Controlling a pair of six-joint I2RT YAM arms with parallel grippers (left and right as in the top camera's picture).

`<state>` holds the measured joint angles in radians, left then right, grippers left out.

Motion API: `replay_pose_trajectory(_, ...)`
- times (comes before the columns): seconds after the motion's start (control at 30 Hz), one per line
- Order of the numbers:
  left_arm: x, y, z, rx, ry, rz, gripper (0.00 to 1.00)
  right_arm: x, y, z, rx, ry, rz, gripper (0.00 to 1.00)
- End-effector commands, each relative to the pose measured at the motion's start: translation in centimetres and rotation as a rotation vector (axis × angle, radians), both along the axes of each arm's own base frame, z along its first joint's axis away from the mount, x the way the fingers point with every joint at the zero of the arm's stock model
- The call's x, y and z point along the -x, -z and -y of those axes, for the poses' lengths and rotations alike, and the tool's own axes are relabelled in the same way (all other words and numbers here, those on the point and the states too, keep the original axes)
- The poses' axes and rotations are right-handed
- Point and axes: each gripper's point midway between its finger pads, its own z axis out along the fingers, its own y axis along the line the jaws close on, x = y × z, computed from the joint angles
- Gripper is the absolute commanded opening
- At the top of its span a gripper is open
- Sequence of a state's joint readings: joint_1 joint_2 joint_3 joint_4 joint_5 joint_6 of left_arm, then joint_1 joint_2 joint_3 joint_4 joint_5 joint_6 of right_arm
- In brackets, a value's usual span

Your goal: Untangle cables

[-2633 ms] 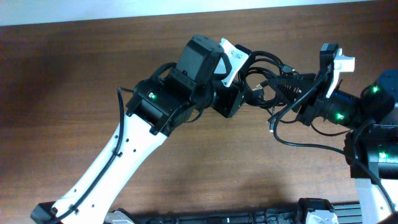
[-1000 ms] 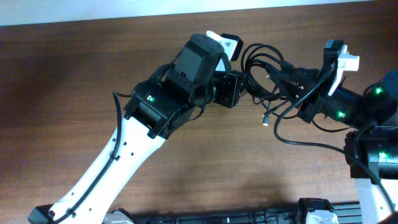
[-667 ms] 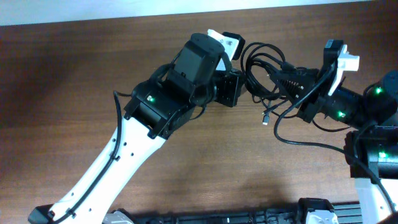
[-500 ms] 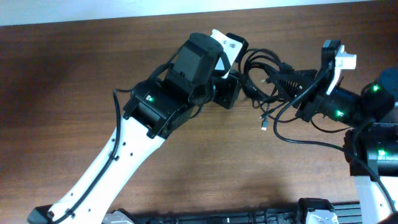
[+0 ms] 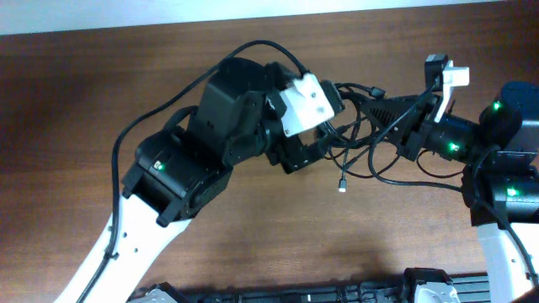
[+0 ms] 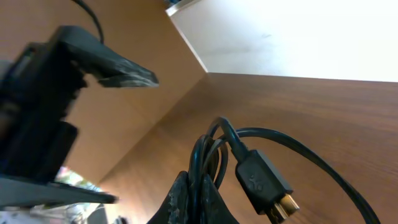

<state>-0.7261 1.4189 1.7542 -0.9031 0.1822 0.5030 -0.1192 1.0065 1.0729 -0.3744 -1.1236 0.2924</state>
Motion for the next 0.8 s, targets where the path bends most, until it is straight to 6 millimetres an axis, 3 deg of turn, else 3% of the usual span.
replay_pose_trajectory(0.0, -0.2, 0.5, 0.0, -0.15, 0.14, 0.167, 0.99, 1.9, -1.0, -1.0, -0.033, -0.116, 0.023, 0.04)
replay_pose_trajectory(0.2, -1.0, 1.2, 0.9, -0.197, 0.2, 0.227, 0.99, 3.4, -1.5, -1.7, -0.062, -0.211, 0.026, 0.04)
replay_pose_trajectory(0.53, 0.5, -0.3, 2.9, -0.084, 0.315, 0.239, 0.99, 3.9, -1.6, -1.9, -0.072, -0.243, 0.026, 0.04)
replay_pose_trajectory(0.67, 1.1, 0.1, 3.7, -0.058, 0.367, 0.212, 1.0, 4.0, -1.7, -1.9, -0.074, -0.248, 0.026, 0.04)
replay_pose_trajectory(0.77, 0.9, 1.0, 4.4, -0.059, 0.389, 0.184, 0.93, 4.0, -1.7, -1.9, -0.074, -0.248, 0.026, 0.04)
